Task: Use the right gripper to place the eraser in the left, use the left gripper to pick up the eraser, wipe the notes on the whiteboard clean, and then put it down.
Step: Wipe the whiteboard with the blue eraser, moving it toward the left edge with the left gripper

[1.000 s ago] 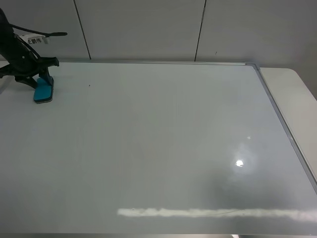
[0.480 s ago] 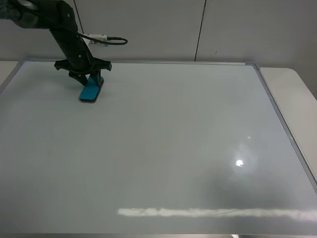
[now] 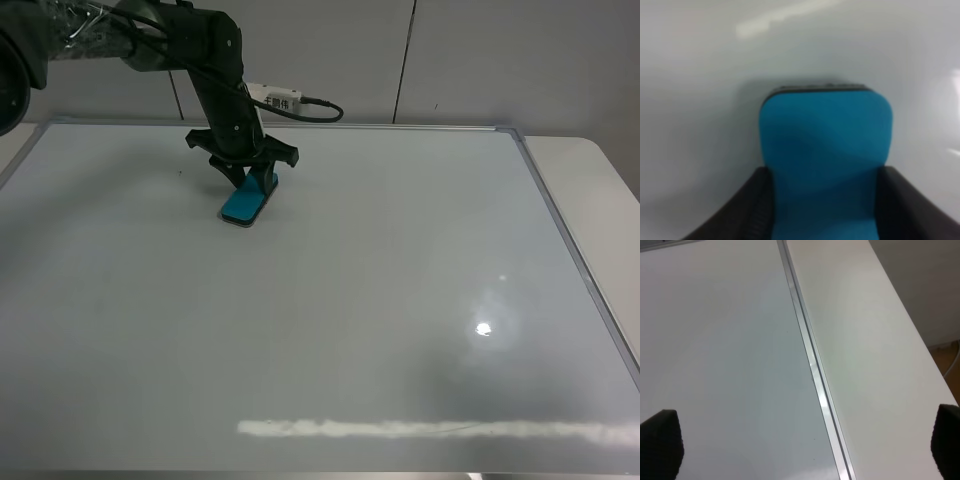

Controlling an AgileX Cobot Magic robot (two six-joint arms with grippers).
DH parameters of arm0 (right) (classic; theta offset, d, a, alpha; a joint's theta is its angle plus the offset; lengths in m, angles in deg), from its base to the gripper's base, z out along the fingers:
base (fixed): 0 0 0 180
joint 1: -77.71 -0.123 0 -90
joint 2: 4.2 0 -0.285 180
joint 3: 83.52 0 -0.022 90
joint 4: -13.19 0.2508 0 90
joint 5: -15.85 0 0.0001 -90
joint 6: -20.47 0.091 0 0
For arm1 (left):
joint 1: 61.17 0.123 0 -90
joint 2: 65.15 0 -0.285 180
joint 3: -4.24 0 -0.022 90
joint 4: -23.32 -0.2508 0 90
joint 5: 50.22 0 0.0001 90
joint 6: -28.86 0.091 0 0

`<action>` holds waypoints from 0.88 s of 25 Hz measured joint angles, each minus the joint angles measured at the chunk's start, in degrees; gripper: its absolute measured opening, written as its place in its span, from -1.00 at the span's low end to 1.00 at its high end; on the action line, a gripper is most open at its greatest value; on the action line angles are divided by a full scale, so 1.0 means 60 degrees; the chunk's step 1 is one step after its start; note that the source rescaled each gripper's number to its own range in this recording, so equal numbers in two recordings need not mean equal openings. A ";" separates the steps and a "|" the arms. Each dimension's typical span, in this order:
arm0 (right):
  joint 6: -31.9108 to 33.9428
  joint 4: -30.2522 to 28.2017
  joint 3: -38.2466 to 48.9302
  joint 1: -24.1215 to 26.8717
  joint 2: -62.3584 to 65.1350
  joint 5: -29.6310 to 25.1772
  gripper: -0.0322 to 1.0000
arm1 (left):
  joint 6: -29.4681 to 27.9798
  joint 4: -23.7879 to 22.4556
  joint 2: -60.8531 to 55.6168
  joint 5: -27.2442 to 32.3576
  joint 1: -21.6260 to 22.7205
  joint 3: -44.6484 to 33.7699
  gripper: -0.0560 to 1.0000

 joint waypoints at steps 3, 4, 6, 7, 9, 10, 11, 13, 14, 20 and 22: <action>0.0000 0.0000 0.0000 0.0000 0.0000 0.0000 1.00 | 0.0049 0.0094 -0.0132 0.0358 -0.0104 -0.0028 -0.84; 0.0000 0.0000 0.0000 0.0000 0.0000 0.0000 1.00 | 0.0060 0.0094 -0.0217 0.0462 -0.0105 -0.0039 -0.84; 0.0000 0.0000 0.0000 0.0000 0.0000 0.0000 1.00 | 0.0040 0.0008 -0.0508 0.0503 -0.0096 -0.0071 -0.84; 0.0000 0.0000 0.0000 0.0000 0.0000 0.0000 1.00 | -0.0003 -0.0038 -0.0743 0.0527 -0.0095 -0.0095 -0.84; 0.0000 0.0000 0.0000 0.0000 0.0000 0.0000 1.00 | -0.0110 -0.0109 -0.1228 0.0574 -0.0095 -0.0092 -0.84; 0.0000 0.0000 0.0000 0.0000 0.0000 0.0000 1.00 | -0.0205 -0.0152 -0.1527 0.0600 -0.0095 -0.0100 -0.84; 0.0000 0.0000 0.0000 0.0000 0.0000 0.0000 1.00 | -0.0304 -0.0217 -0.1824 0.0621 -0.0095 -0.0166 -0.84; 0.0000 0.0000 0.0000 0.0000 0.0000 0.0000 1.00 | -0.0511 -0.0258 -0.2402 0.0600 -0.0095 -0.0544 -0.84; 0.0000 0.0000 0.0000 0.0000 0.0000 0.0000 1.00 | -0.0615 -0.0258 -0.2709 0.0514 -0.0095 -0.0886 -0.84; 0.0000 0.0000 0.0000 0.0000 0.0000 0.0000 1.00 | -0.1428 -0.0229 -0.4512 -0.0975 0.0262 -0.4138 -0.84; 0.0000 0.0000 0.0000 0.0000 0.0000 0.0000 1.00 | -0.1531 -0.0240 -0.4813 -0.1229 0.0346 -0.4758 -0.84</action>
